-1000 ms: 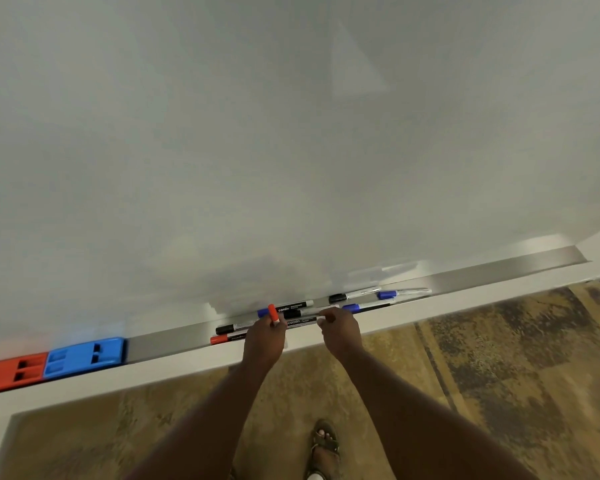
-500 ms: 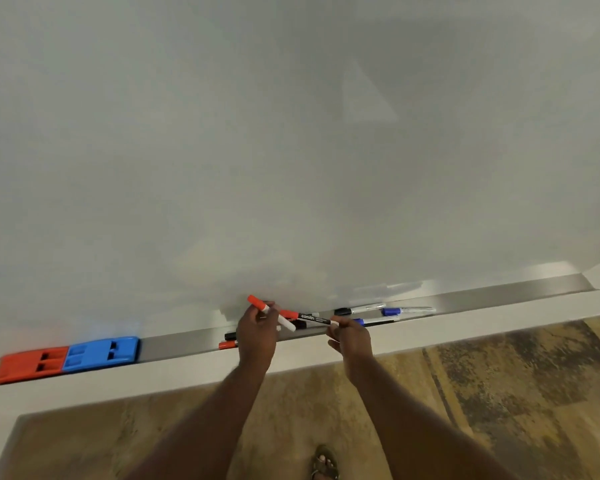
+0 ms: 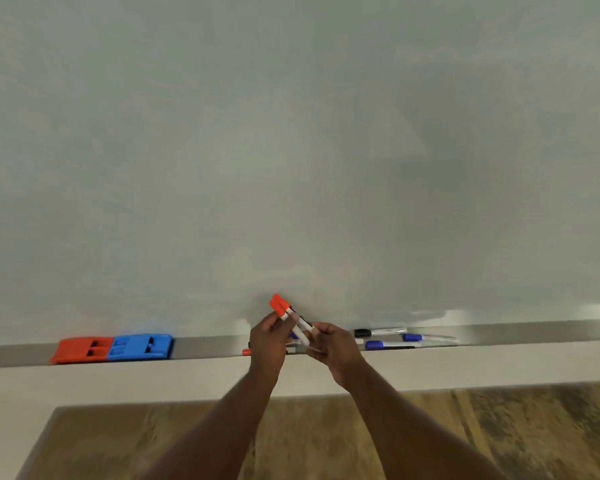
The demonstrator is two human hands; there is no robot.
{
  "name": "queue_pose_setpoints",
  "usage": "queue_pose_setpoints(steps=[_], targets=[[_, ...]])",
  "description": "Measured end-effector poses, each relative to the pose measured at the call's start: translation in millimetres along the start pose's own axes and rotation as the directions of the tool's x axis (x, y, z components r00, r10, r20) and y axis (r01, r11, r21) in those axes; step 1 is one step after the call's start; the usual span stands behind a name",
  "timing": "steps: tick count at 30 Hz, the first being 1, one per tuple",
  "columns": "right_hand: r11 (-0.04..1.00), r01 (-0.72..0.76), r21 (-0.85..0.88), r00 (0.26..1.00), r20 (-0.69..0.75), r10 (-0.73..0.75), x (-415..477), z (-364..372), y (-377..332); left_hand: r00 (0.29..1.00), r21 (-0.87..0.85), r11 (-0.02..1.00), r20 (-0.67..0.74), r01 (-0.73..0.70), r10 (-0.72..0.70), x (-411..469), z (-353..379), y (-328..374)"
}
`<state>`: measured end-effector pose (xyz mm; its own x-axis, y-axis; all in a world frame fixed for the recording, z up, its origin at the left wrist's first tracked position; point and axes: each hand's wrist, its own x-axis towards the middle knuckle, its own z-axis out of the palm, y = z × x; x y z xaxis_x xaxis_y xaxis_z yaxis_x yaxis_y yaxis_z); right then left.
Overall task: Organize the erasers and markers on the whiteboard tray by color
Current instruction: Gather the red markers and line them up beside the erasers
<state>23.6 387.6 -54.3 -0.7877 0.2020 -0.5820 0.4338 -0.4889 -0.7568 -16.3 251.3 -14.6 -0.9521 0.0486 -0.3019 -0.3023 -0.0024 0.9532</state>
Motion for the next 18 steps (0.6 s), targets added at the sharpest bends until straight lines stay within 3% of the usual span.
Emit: queue_pose_setpoints(steps=[9,18], targets=[[0.991,0.011,-0.134,0.993,0.115,0.005,2.3,28.2,9.5,0.998,0.058,0.998,-0.062,-0.013,0.016,3.7,-26.0,9.2],[0.981,-0.037,-0.192,0.993,-0.12,0.014,18.8,51.2,16.6,0.995,0.326,0.943,-0.097,0.059,-0.029,40.2,-80.0,-7.1]])
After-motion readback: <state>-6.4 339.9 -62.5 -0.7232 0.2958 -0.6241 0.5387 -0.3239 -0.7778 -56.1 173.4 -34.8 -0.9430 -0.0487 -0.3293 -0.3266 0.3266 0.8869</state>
